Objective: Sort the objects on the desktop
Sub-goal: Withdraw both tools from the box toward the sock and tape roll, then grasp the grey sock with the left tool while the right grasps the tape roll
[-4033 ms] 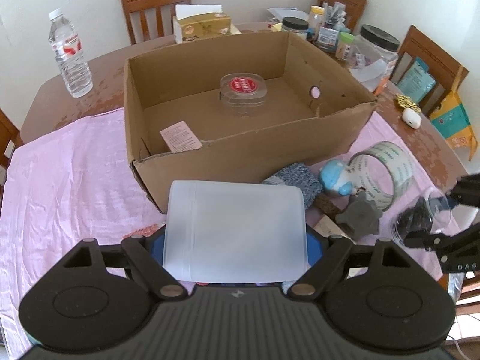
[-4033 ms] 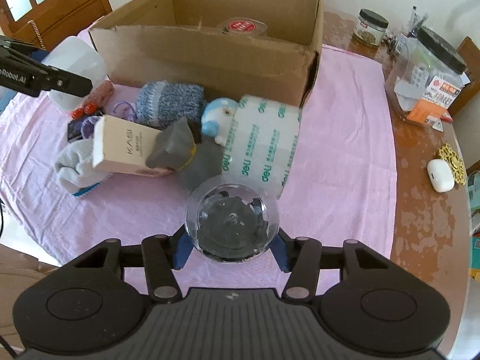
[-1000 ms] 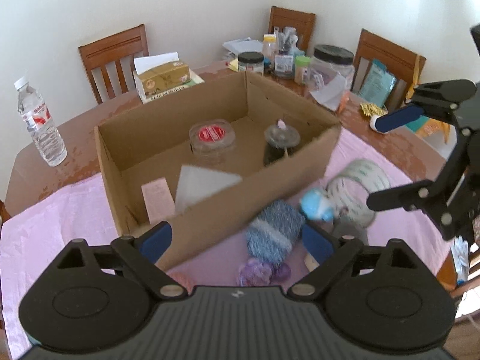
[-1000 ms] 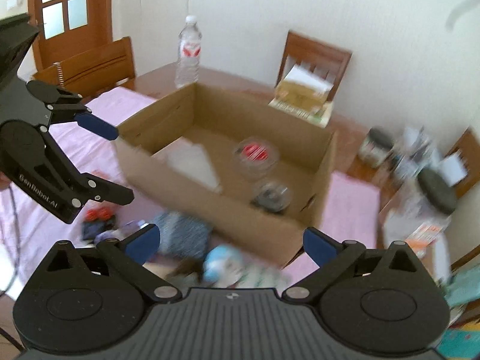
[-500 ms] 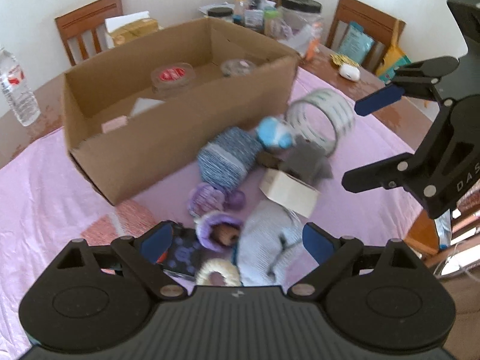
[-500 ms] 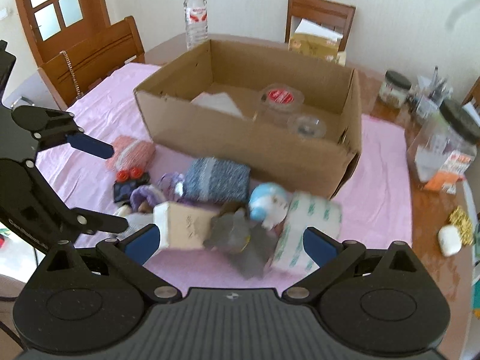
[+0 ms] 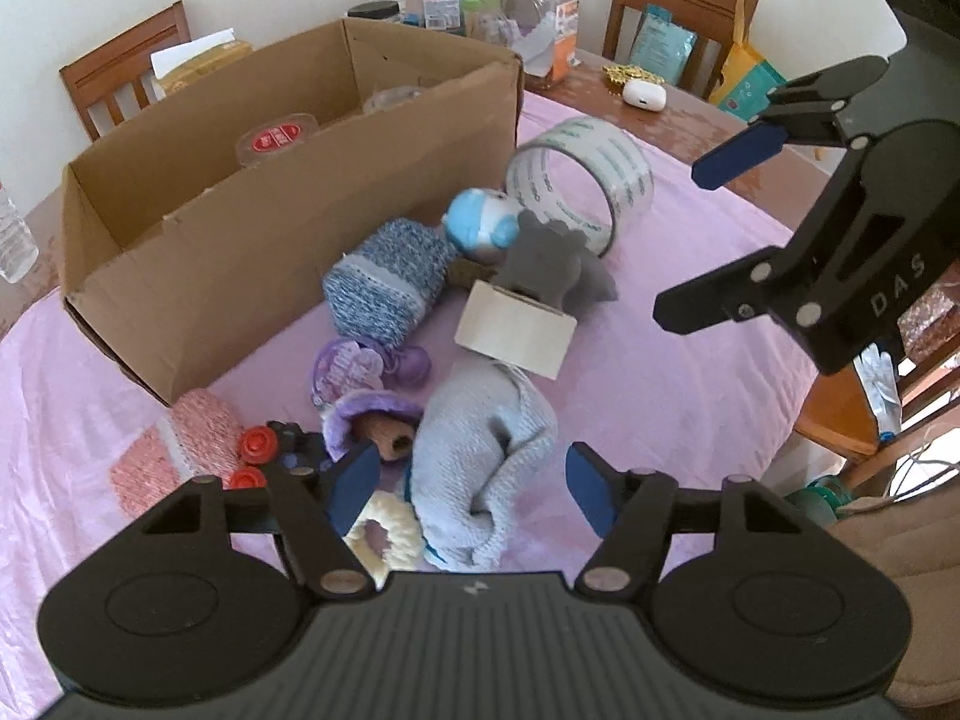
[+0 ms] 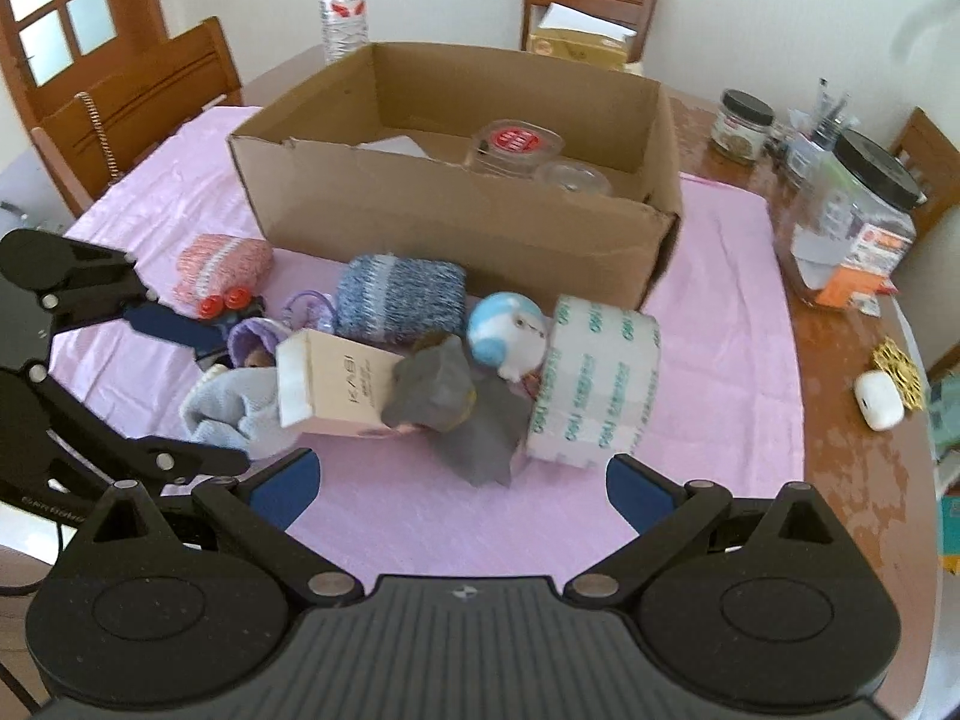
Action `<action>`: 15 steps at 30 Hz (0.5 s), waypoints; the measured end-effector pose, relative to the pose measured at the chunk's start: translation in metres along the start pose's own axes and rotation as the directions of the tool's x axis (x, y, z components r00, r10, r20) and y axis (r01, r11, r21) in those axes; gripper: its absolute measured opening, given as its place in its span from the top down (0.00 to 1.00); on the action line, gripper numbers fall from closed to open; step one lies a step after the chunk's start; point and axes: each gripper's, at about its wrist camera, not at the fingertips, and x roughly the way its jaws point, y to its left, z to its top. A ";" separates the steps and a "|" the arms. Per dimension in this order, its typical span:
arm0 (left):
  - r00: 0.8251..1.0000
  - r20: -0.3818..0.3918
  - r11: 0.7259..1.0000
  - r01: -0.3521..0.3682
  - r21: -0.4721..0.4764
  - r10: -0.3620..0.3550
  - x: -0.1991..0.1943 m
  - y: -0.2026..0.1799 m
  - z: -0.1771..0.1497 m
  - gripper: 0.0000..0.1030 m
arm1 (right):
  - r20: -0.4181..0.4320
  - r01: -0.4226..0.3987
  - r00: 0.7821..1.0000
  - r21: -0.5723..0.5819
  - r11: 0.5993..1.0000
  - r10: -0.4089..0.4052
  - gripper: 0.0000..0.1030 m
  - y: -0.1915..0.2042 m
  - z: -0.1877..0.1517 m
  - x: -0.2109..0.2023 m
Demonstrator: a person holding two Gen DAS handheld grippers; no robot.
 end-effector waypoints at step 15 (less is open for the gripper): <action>1.000 -0.003 1.000 0.001 -0.016 -0.001 0.021 0.001 -0.002 0.52 | 0.006 0.058 0.998 -0.035 0.998 -0.058 0.00 0.002 -0.004 0.001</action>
